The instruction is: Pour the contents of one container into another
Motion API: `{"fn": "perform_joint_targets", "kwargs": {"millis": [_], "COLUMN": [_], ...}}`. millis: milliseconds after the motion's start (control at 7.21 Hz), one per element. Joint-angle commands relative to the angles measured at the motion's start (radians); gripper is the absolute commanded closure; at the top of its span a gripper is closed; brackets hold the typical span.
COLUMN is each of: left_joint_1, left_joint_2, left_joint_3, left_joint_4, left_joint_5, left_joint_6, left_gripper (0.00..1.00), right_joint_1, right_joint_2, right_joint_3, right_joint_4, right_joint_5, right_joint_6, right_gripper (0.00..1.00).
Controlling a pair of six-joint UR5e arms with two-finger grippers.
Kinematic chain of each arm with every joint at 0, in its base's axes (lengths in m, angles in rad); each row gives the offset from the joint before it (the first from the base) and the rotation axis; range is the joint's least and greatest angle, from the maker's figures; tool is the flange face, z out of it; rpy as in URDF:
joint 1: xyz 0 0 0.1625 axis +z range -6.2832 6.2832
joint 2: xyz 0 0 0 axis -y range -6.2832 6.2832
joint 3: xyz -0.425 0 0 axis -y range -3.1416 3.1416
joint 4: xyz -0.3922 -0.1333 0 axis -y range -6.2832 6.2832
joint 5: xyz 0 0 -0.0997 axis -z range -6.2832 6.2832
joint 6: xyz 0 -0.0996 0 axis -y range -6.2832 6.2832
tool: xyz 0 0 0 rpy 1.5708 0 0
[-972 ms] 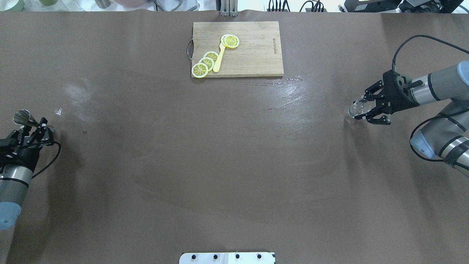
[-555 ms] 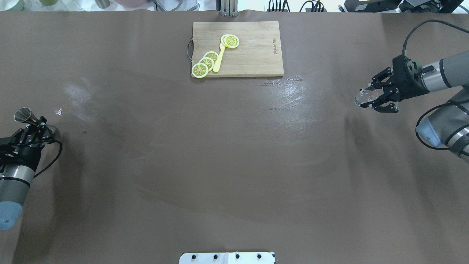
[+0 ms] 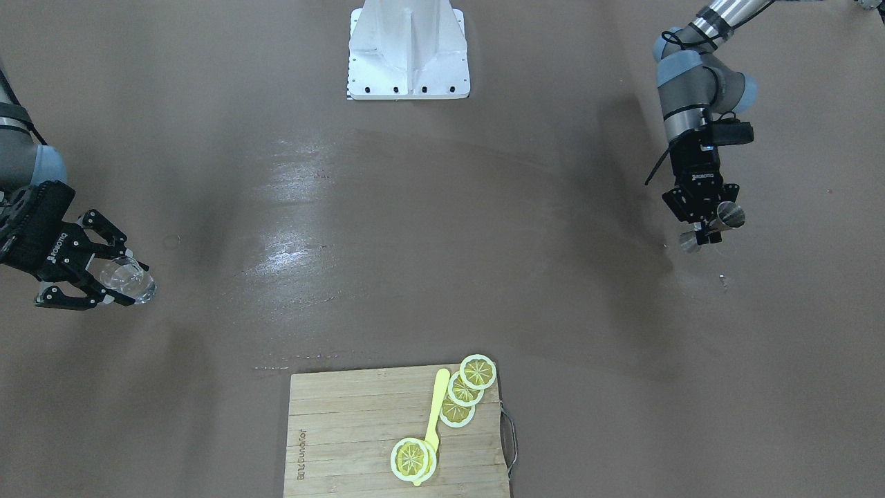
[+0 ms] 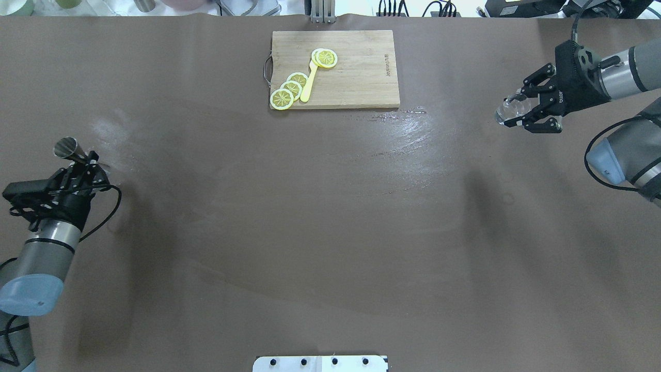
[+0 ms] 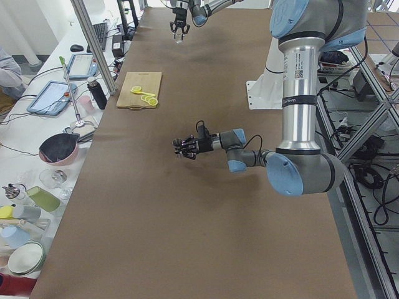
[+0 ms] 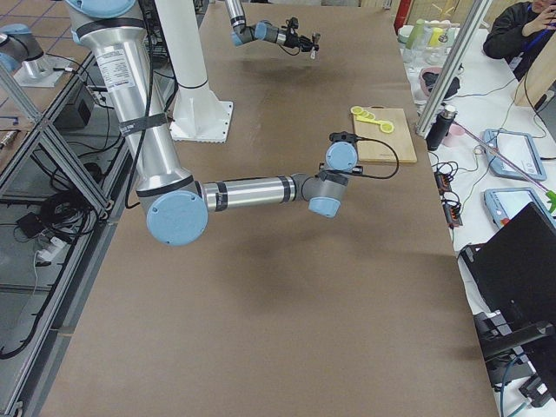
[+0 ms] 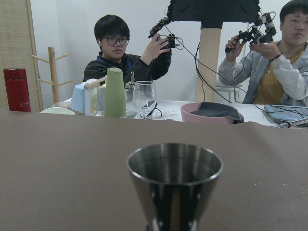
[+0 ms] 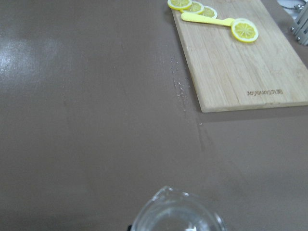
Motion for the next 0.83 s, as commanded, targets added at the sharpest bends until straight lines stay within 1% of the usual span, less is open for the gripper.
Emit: {"fn": "perform_joint_targets", "kwargs": {"millis": [0, 139, 278, 416, 555, 694], "left_joint_1": [-0.004, -0.004, -0.016, -0.052, -0.057, -0.056], "left_joint_2": [-0.192, -0.281, -0.346, -0.412, -0.478, -0.527], "left_joint_3": [-0.006, -0.002, -0.002, 0.021, 0.058, 0.087], "left_joint_4": [0.008, 0.008, 0.011, 0.014, 0.014, 0.012], "left_joint_5": [-0.107, -0.147, -0.237, -0.334, -0.359, -0.364], "left_joint_6": [0.247, 0.280, 0.282, 0.332, 0.440, 0.484], "left_gripper": [1.00, 1.00, 1.00, 1.00, 1.00, 1.00], "right_joint_1": [0.040, 0.057, 0.071, 0.091, 0.100, 0.099], "right_joint_2": [0.046, 0.048, 0.046, 0.043, 0.032, 0.032], "right_joint_3": [0.061, 0.118, 0.162, 0.205, 0.267, 0.342], "right_joint_4": [-0.089, -0.165, -0.194, -0.223, -0.262, -0.350], "right_joint_5": [-0.019, -0.011, -0.008, 0.001, 0.004, 0.006], "right_joint_6": [-0.001, -0.002, -0.002, 0.001, 0.002, 0.004], "right_gripper": [1.00, 1.00, 1.00, 1.00, 1.00, 1.00]}}
